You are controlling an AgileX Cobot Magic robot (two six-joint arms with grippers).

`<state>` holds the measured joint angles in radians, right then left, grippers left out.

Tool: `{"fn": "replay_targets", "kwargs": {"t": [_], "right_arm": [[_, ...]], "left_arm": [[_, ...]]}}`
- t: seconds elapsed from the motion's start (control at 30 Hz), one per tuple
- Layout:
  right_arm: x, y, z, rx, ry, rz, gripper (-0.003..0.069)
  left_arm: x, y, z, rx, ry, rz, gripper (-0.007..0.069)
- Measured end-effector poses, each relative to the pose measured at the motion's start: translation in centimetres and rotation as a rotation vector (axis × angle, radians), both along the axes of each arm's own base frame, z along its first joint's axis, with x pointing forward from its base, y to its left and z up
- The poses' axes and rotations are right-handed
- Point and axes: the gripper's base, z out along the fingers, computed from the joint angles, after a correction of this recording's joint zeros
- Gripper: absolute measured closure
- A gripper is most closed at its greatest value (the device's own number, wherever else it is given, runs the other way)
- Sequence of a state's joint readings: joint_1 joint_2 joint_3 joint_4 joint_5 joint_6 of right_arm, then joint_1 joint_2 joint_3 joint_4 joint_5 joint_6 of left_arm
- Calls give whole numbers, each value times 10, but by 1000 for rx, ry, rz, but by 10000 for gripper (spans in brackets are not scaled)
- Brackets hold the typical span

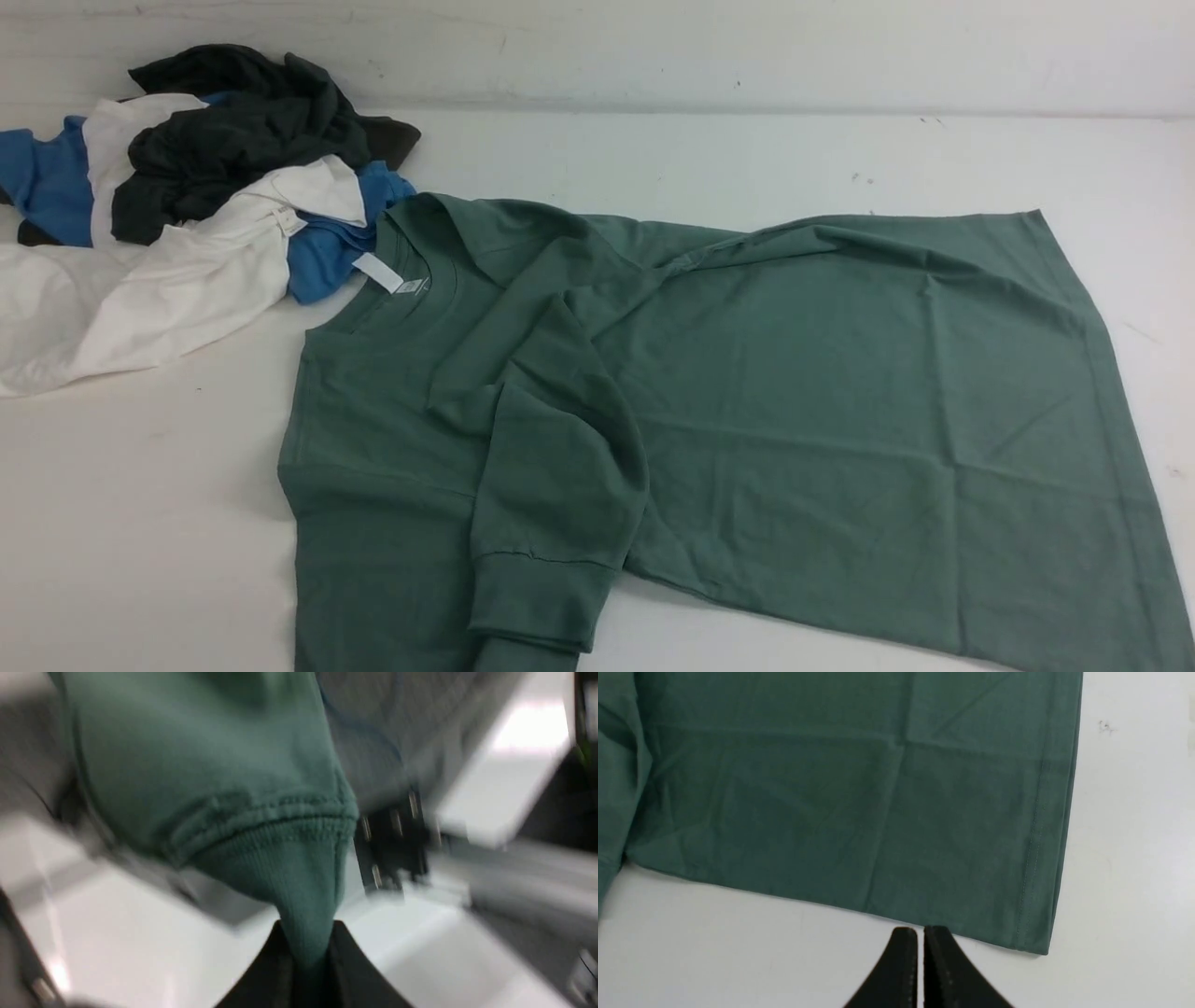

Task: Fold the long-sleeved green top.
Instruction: Use the left arm to drag and drop the cuff onto the cuff closest to the left arm

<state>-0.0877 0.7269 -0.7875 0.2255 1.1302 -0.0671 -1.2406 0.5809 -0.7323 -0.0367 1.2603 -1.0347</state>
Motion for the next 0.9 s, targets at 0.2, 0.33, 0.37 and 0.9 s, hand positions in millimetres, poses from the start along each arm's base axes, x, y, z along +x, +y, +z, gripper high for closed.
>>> {"fn": "replay_targets", "kwargs": {"t": [0.2,0.33,0.37,0.9], "right_arm": [[0,0,0,0,-3,-1,646],[0,0,0,0,-3,-1,646],[0,0,0,0,-2,0,646],[0,0,0,-4,0,5,646]], "left_arm": [[43,-34,41,139,-326,45,594],[71,-61,66,214,-454,74,594],[82,-66,75,229,-479,104,594],[313,-90,34,300,-314,22,594]]}}
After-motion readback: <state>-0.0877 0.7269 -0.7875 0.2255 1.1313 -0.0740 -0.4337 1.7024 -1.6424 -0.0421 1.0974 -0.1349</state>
